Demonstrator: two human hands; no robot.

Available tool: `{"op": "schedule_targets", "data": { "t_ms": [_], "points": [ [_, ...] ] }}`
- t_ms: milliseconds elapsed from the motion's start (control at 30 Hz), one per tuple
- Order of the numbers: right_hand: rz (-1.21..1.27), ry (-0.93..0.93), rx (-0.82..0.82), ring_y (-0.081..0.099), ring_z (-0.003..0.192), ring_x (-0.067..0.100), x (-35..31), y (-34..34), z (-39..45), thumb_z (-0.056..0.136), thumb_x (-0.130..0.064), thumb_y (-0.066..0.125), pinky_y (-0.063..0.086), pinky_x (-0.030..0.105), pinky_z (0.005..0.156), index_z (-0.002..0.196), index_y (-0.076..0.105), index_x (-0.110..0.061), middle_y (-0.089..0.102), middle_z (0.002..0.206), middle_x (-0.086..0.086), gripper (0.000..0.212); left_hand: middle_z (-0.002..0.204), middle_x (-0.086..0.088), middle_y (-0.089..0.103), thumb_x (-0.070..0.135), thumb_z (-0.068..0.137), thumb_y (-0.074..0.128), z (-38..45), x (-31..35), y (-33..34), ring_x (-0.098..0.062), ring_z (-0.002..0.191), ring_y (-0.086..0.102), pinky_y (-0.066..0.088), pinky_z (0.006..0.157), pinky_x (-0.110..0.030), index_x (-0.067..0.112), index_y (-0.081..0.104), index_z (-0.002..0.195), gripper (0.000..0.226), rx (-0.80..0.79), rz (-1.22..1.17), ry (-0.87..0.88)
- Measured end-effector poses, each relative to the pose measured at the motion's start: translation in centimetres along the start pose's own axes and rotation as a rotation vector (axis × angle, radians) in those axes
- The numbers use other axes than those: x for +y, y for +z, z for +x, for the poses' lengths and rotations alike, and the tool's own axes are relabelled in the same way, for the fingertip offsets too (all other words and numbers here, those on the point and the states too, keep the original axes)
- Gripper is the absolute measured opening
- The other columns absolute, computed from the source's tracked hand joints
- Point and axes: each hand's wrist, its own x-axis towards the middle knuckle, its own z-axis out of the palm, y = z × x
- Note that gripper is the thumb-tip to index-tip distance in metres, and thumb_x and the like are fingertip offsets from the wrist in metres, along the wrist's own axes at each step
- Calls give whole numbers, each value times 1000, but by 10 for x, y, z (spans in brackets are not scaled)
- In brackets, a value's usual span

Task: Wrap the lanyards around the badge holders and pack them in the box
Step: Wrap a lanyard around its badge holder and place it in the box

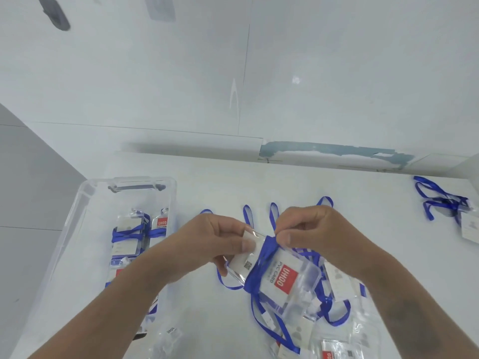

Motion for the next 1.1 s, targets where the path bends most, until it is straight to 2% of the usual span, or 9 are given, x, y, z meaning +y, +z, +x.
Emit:
{"op": "schedule_targets", "data": {
  "t_ms": [133,200,267,367,433,600,733,900,1100],
  "points": [
    [630,90,-44,62,59,14,24,22,8,52,-45,91,53,25,57,71,74,-18,65,66,0,38,75,-5,71,19,84,71,0,-5,2,-12,58,61,49,51,-23,12,75,97,16,-4,-247,3],
    [844,26,-100,64,60,10,26,37,8,71,-34,82,54,20,55,74,73,-19,66,66,-4,18,77,-6,71,22,80,70,1,-7,6,-13,57,62,50,50,-22,15,78,91,15,84,-346,-9],
    [834,40,85,67,67,13,27,45,10,90,-12,63,54,18,56,76,71,-17,69,65,-3,17,82,-8,73,26,76,70,1,-9,7,-15,59,64,51,51,-22,17,79,90,19,191,-411,-20],
    [874,134,248,67,82,26,34,49,17,80,-53,64,55,38,72,95,73,-13,72,89,13,44,84,-8,75,22,83,70,0,-11,4,-16,61,66,54,52,-23,17,79,91,13,365,-444,-25],
    [739,131,246,65,81,24,28,51,23,75,-67,60,52,39,69,107,69,-10,70,95,14,67,78,-4,74,19,88,69,-1,-10,3,-14,61,65,54,53,-24,16,78,96,12,473,-418,-25],
    [236,98,322,61,65,13,13,46,33,88,-33,67,51,28,59,93,70,-16,67,79,2,18,87,-3,77,20,90,67,-5,-9,-6,-20,80,73,61,73,-34,17,73,101,13,454,-303,-54],
    [-69,90,179,56,63,18,3,39,39,92,-32,63,50,27,60,88,69,-10,63,77,18,24,98,0,77,16,89,67,-16,-7,-26,-20,98,71,59,85,-35,25,74,104,18,356,-176,-6],
    [-333,73,-45,51,57,13,-13,50,53,91,-35,64,46,25,56,86,67,-7,59,77,23,28,83,3,77,25,81,76,-27,-7,-44,-12,76,71,58,79,-28,34,79,86,11,323,62,32],
    [-423,73,-159,49,58,16,-27,82,72,88,-33,66,44,31,57,81,64,-6,58,70,18,28,80,0,77,21,80,78,-46,-19,-71,-20,77,74,61,81,-35,23,74,90,11,314,125,-58]
  ]
}}
